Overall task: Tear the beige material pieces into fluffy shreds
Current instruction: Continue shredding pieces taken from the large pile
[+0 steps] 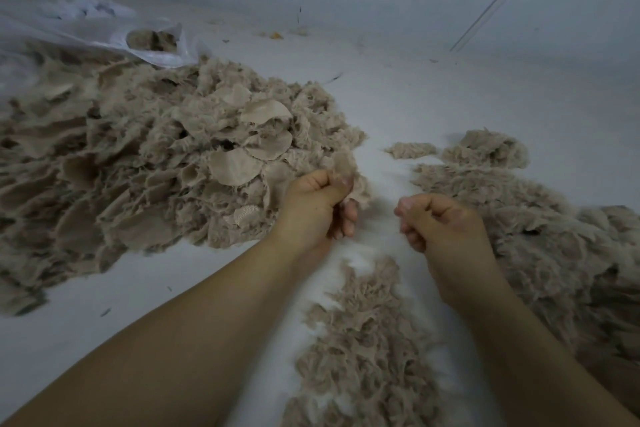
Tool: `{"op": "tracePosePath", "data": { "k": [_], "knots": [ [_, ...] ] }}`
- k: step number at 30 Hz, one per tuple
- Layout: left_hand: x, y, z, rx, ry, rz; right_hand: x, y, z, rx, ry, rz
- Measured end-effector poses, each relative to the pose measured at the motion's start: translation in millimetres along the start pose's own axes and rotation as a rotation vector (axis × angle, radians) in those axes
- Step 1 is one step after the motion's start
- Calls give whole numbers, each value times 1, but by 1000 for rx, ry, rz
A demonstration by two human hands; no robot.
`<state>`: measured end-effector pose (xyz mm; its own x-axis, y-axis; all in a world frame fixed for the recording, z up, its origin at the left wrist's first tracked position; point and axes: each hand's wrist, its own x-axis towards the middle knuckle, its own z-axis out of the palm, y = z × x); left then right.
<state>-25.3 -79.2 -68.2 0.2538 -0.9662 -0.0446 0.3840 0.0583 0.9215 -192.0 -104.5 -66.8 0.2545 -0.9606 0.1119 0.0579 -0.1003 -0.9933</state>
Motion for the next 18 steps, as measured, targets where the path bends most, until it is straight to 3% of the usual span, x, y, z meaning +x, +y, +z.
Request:
{"op": "tracePosePath", "data": {
  "k": [2, 4, 8, 13, 16, 18],
  "knots": [
    [0, -1, 0, -24, -29, -13, -6, 0, 4, -57, -252, -53],
    [0, -2, 1, -20, -53, -5, -8, 0, 7, -138, -327, -71],
    [-1, -3, -2, 129, -175, 33, -2, -1, 8, -72, -52, -8],
    [0, -3, -2, 247, -349, -20, -1, 3, 11, -91, 93, -10],
    [-2, -1, -3, 254, -339, -51, 1, 3, 6, -5, 214, 24],
    [-5, 6, -1, 80, -219, 18, 1, 4, 8, 14, 231, 37]
  ]
}}
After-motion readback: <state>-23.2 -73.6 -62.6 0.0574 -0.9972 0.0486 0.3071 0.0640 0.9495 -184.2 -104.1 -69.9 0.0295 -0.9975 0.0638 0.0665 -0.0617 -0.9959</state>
